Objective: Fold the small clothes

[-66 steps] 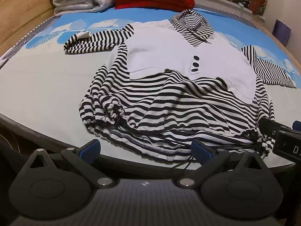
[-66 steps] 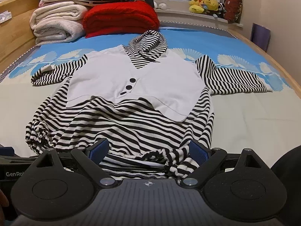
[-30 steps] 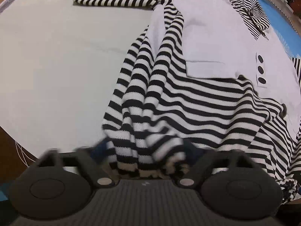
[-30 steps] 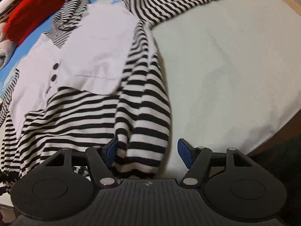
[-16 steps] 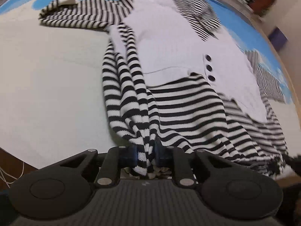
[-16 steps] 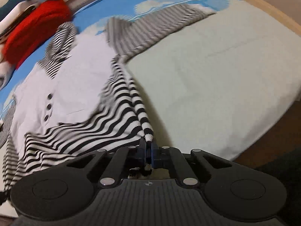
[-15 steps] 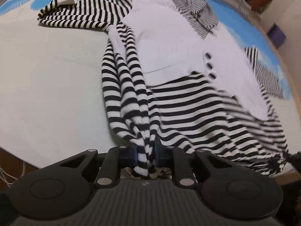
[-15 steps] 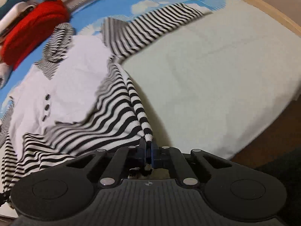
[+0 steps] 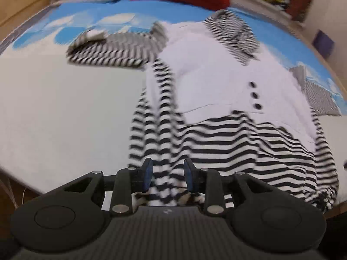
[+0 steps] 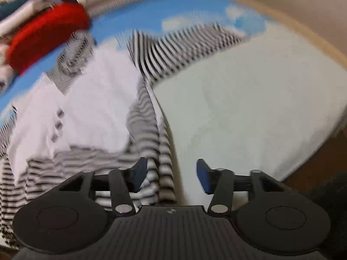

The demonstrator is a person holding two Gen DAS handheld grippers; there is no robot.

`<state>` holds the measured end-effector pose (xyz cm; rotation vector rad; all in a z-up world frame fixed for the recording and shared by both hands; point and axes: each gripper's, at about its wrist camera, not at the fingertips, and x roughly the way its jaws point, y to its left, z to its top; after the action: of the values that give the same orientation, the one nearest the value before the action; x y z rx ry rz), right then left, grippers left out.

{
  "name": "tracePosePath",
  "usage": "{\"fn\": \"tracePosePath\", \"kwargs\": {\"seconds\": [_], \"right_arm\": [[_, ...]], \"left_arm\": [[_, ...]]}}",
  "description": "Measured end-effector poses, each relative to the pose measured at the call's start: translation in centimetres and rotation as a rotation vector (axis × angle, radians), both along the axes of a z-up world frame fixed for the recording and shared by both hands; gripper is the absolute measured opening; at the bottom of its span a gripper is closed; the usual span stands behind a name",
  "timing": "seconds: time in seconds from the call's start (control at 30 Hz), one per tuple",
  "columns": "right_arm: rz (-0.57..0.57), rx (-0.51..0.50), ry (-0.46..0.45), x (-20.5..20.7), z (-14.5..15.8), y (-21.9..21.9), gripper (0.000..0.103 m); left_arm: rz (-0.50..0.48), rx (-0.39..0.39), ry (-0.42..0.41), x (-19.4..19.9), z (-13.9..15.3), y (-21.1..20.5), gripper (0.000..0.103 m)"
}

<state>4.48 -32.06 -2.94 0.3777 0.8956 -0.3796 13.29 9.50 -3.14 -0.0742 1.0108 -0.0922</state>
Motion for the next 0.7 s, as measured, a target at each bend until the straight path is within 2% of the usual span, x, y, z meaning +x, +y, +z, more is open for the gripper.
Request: {"fn": "tracePosePath", "kwargs": {"seconds": [0.07,0.1,0.13,0.17,0.2,0.23,0.3,0.37,0.43,0.5,0.53,0.6,0.67,0.7], "right_arm": [[0.060,0.014,0.000,0.4,-0.3,0.6,0.058],[0.093,0.034,0.033,0.8,-1.0,0.9,0.058],[0.133,0.055,0.109,1.5,-2.2,1.0,0.058],[0.163,0.054,0.200,1.9,-3.5,1.4,0.058],[0.179,0.037,0.293,2.1,-5.0,1.8,0.058],[0.171,0.028,0.316,2.1,-5.5,1.9,0.058],[0.163,0.003,0.275,2.0,-4.7,1.8,0.058],[0.182,-0.067,0.232,1.9,-3.7,2.0,0.058],[0.190,-0.111,0.244,1.8,-3.8,2.2,0.058],[0.165,-0.110,0.255,1.5,-3.9,1.9,0.058],[0.143,-0.123,0.234,1.5,-3.6,1.9,0.058],[0.098,-0.171,0.133,0.9,-1.8,2.3,0.057],[0.074,-0.204,-0.002,0.4,0.8,2.6,0.057],[0.072,-0.210,-0.060,0.3,2.1,2.6,0.057]], "left_arm": [[-0.035,-0.005,0.068,0.1,-1.2,-0.7,0.035],[-0.049,0.016,0.128,0.4,-2.2,-1.1,0.035],[-0.060,0.057,0.202,0.7,-3.6,-1.3,0.035],[-0.057,0.081,0.225,0.7,-4.2,-1.4,0.035],[-0.050,0.077,0.217,0.6,-4.1,-1.3,0.035],[-0.043,0.061,0.203,0.7,-3.5,-1.2,0.036],[-0.037,0.041,0.150,0.5,-2.3,-1.2,0.038],[-0.041,0.034,0.112,0.6,-1.9,-1.4,0.045],[-0.056,0.053,0.150,0.7,-2.7,-1.5,0.046],[-0.084,0.094,0.213,0.6,-4.3,-1.8,0.049],[-0.086,0.098,0.199,0.5,-4.1,-1.8,0.049],[-0.085,0.087,0.143,0.3,-3.0,-1.7,0.051],[-0.090,0.073,0.060,-0.2,-1.5,-1.6,0.070],[-0.088,0.072,0.023,-0.3,-0.9,-1.7,0.074]]}}
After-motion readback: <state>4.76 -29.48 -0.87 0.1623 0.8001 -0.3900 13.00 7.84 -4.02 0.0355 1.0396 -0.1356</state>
